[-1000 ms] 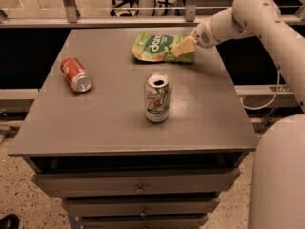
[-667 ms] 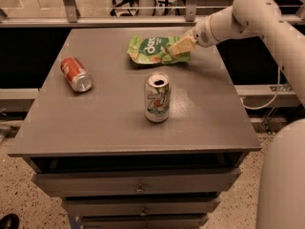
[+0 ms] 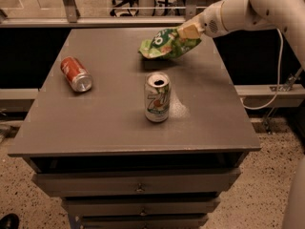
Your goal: Pick green rice chip bag
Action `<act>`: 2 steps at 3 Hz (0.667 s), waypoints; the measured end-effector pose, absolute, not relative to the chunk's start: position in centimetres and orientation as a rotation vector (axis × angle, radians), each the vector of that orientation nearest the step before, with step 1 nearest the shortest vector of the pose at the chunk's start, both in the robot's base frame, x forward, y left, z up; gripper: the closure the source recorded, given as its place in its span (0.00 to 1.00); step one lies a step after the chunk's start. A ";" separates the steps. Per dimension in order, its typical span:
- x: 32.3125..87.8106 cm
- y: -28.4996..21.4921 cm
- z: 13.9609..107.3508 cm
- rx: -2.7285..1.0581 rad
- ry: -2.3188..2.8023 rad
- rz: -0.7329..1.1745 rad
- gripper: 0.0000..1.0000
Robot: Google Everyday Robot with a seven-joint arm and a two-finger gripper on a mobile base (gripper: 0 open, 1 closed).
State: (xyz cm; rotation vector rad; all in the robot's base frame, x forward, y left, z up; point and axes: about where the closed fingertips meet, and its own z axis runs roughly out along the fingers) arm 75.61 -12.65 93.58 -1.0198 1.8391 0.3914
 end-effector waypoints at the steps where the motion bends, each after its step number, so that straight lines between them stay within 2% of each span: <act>1: 74.4 -12.9 96.8 -0.995 1.781 0.384 1.00; 2: 73.4 -13.5 99.4 -0.959 1.769 0.390 1.00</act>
Offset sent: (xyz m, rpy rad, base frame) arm -0.0359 -0.0236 0.0968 0.0972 -0.0652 -0.0689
